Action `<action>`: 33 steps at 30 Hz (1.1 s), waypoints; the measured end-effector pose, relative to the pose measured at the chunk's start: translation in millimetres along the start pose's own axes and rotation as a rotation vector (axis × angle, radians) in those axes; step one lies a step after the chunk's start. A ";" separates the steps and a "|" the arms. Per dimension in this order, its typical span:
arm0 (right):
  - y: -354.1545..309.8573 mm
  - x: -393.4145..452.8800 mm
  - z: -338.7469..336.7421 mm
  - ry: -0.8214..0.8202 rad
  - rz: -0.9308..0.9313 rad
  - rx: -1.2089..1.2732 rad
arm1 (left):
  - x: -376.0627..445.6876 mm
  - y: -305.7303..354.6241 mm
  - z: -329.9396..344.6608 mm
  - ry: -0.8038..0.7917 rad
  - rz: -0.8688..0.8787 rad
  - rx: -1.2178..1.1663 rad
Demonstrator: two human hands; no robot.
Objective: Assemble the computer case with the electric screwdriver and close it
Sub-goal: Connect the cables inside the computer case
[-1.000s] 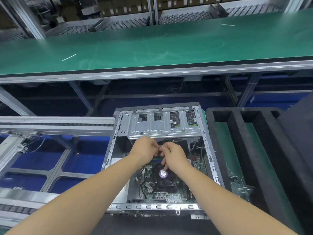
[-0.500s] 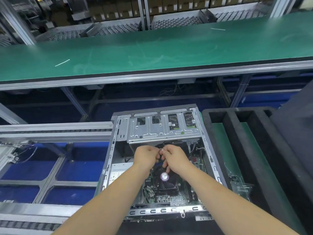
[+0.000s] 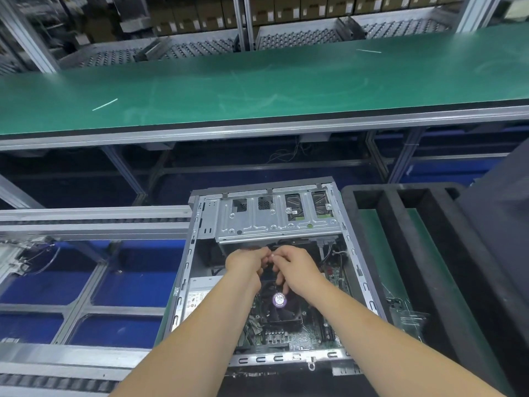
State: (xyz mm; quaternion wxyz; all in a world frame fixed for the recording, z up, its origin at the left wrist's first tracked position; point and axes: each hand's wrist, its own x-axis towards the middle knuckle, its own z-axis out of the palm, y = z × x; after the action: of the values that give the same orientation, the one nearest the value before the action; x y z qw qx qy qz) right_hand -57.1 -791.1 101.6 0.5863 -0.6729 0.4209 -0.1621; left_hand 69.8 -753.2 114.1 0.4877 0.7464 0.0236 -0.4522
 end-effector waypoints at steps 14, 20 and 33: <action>3.3 0.3 3.0 0.026 0.013 -0.011 | -4.2 10.0 -3.9 -0.125 -0.190 0.115; 3.7 1.8 3.6 0.050 0.001 -0.035 | -10.2 9.0 -4.5 -0.134 -0.194 0.118; 6.0 4.5 5.7 0.085 -0.006 -0.056 | -6.9 10.5 2.3 -0.103 -0.242 0.129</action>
State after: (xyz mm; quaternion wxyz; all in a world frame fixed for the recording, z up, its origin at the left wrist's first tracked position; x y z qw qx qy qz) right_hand -52.6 -790.5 93.3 0.5484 -0.6827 0.4479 -0.1804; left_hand 69.3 -757.6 126.1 0.3811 0.7437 0.0590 -0.5460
